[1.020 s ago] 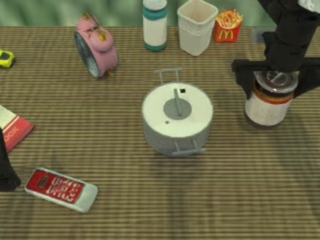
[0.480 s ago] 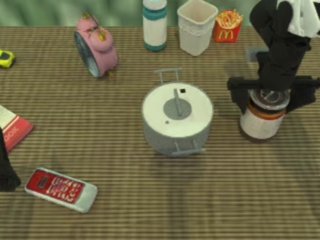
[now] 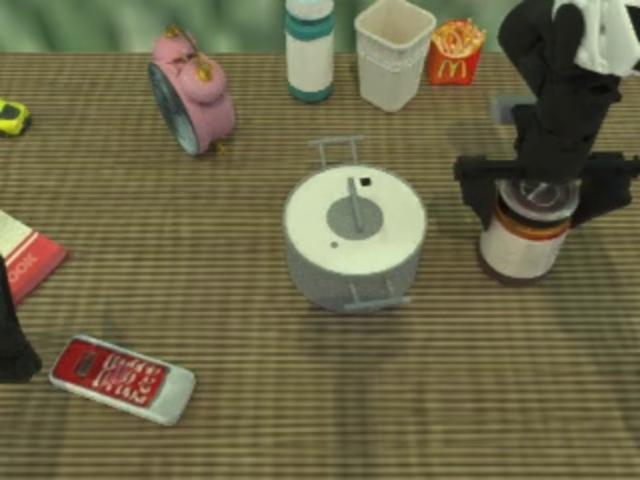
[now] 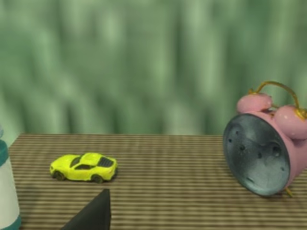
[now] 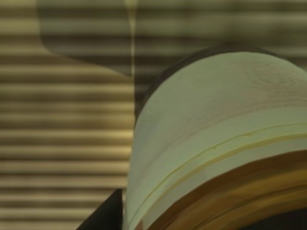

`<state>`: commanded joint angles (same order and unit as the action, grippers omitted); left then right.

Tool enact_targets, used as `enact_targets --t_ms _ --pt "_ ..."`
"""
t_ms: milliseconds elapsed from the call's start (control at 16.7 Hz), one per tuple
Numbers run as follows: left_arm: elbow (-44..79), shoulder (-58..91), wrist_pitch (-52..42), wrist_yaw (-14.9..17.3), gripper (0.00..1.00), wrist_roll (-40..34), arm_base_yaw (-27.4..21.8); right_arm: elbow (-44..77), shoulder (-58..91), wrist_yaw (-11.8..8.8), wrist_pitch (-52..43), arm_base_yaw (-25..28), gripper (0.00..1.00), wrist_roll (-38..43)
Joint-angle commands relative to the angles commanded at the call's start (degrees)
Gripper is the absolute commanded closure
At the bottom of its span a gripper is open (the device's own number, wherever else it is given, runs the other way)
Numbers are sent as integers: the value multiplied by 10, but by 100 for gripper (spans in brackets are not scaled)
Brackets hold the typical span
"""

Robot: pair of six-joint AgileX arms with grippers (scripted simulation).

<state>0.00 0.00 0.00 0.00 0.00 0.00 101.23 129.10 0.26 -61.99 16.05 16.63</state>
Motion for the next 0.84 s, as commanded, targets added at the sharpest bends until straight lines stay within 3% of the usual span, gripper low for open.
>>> enact_targets --t_ms 480,840 --pt "0 0 0 0 0 0 0 0 0 0 0 0 2 0" --pt "0 0 0 0 0 0 0 0 0 0 0 0 0 0"
